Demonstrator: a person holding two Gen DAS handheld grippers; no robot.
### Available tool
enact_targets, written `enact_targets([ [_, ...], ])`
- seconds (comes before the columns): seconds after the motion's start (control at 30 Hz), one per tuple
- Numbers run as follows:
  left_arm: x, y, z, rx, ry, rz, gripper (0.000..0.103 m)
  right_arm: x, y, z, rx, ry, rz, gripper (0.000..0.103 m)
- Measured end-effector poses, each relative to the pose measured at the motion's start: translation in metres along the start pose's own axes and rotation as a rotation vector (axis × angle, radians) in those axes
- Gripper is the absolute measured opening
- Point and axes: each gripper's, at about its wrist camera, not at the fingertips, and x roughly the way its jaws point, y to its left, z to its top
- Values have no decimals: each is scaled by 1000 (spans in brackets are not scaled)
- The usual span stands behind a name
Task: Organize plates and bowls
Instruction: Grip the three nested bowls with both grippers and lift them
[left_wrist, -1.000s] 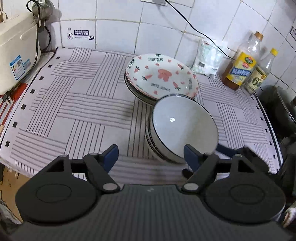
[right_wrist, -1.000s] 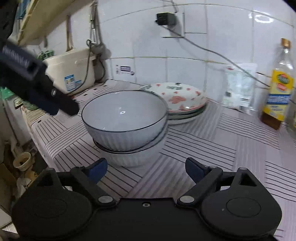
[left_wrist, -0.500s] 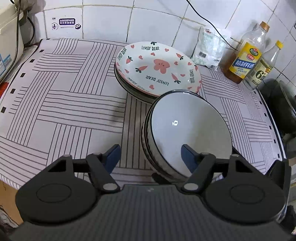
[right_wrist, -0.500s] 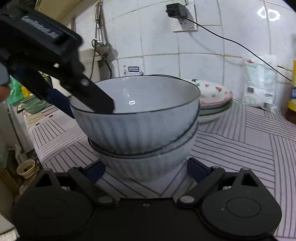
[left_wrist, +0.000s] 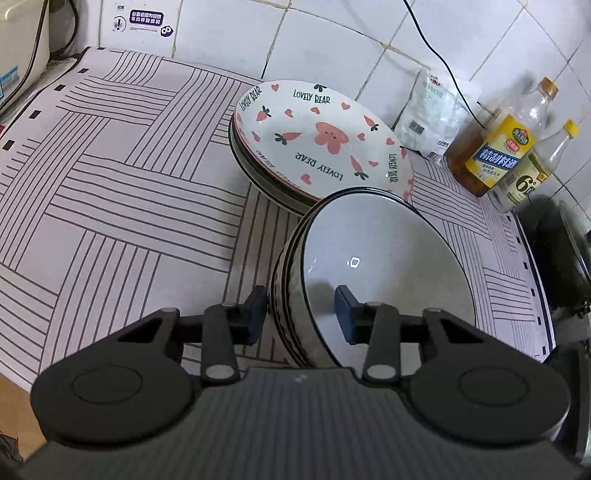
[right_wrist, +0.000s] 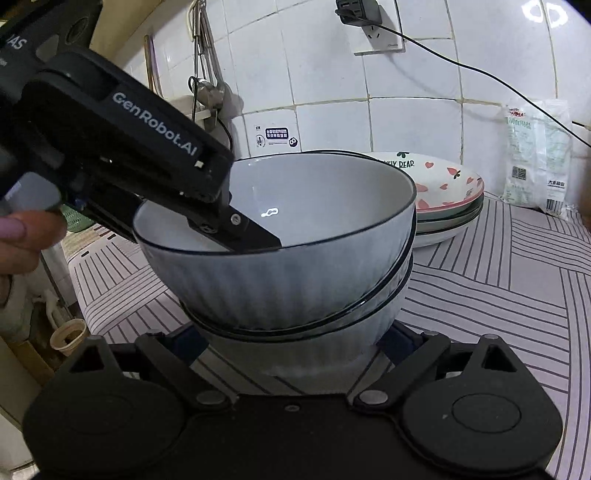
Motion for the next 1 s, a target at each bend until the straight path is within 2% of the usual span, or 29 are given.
enact_targets([
  [0.17,-4,-1,1,12,19,8,38,0,3,3,-13,19,-2,97],
  [0.4,-28,-4,10,27,38,-14,38,-19,14,12,-34,-13,-14,97],
  [0.5,-40,-11,22,60,26,-18,39,-27,14,22,-31,-44,-18,97],
  [0.7,-52,-34,52,173,39,26,39,-29,13,46,-35,-99,-36,97],
  [1.0,-38,-44,98,229,13,5,40,-14,-5,86,-12,-136,-83,97],
])
